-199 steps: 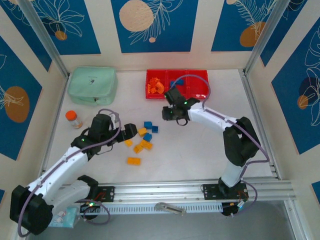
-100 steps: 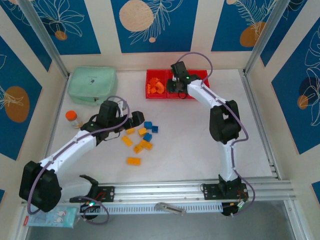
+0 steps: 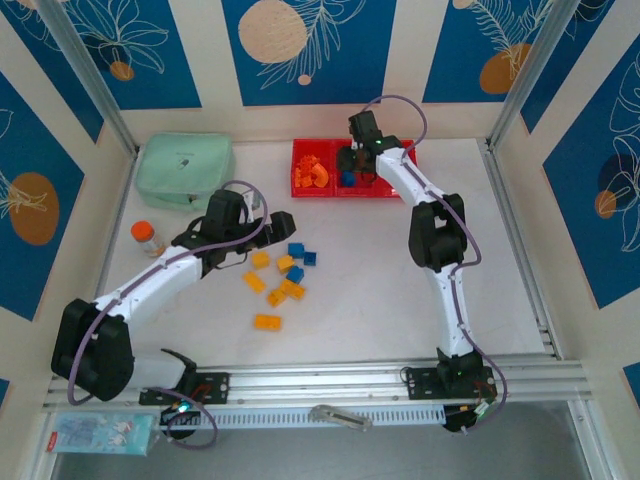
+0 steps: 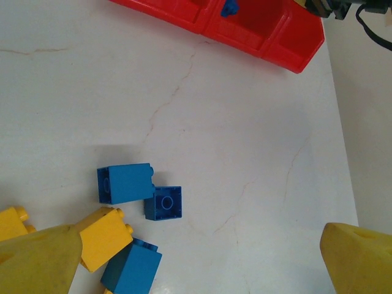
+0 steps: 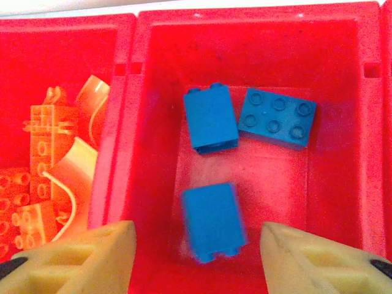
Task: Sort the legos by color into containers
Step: Place the lego in the container, then pick up the lego from the center of the table.
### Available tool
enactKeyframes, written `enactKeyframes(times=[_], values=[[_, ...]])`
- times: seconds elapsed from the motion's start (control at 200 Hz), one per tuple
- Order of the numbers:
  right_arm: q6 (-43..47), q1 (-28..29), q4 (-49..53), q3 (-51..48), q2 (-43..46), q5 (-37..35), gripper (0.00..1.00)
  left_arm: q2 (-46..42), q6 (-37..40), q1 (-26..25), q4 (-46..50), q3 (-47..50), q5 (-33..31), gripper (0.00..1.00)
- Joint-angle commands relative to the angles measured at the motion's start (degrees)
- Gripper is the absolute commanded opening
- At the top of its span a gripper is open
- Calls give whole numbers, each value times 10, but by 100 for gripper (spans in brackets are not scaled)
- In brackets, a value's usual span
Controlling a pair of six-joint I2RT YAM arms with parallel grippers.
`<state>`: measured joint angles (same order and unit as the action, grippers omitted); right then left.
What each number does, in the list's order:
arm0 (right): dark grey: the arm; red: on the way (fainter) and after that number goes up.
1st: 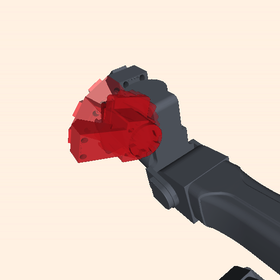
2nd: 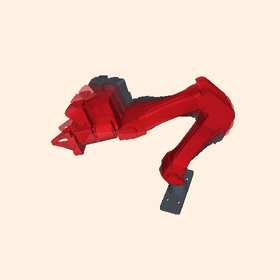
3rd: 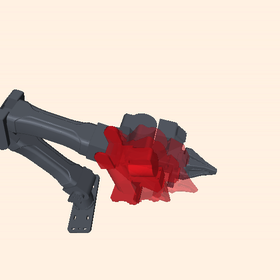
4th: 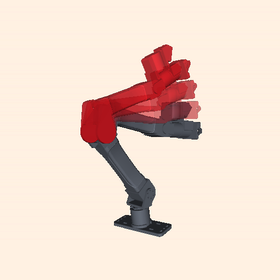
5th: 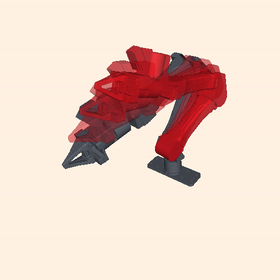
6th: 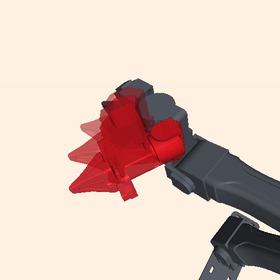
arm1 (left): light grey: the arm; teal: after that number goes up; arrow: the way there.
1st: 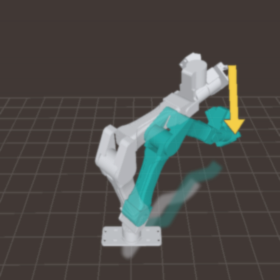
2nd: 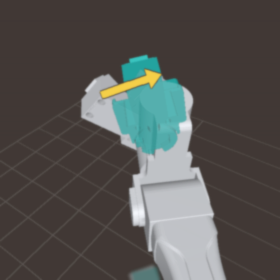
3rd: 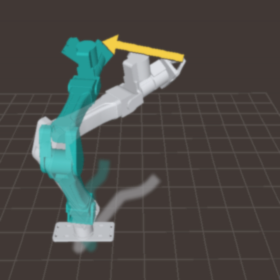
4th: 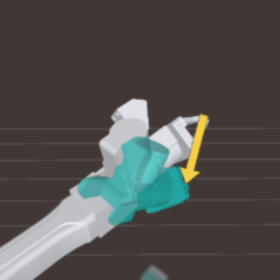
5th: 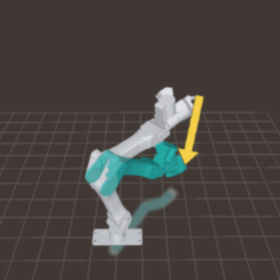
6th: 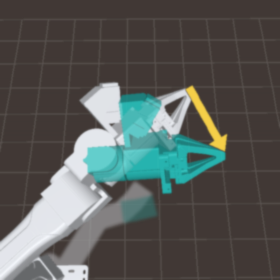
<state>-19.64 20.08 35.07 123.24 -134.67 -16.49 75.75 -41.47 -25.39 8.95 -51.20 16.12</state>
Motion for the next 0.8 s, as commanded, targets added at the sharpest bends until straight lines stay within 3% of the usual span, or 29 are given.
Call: enactKeyframes(times=[0.0, 0.395, 0.795], values=[[9, 21, 0, -49, 75, 5, 59, -21, 12, 7, -13, -5, 10, 99], [-34, 112, -40, -314, 244, 4, 67, -123, 24, 10, 49, 67, -28, 99], [-111, 205, -57, -437, 265, 5, 74, -238, -17, 10, 76, 150, -84, 99]])
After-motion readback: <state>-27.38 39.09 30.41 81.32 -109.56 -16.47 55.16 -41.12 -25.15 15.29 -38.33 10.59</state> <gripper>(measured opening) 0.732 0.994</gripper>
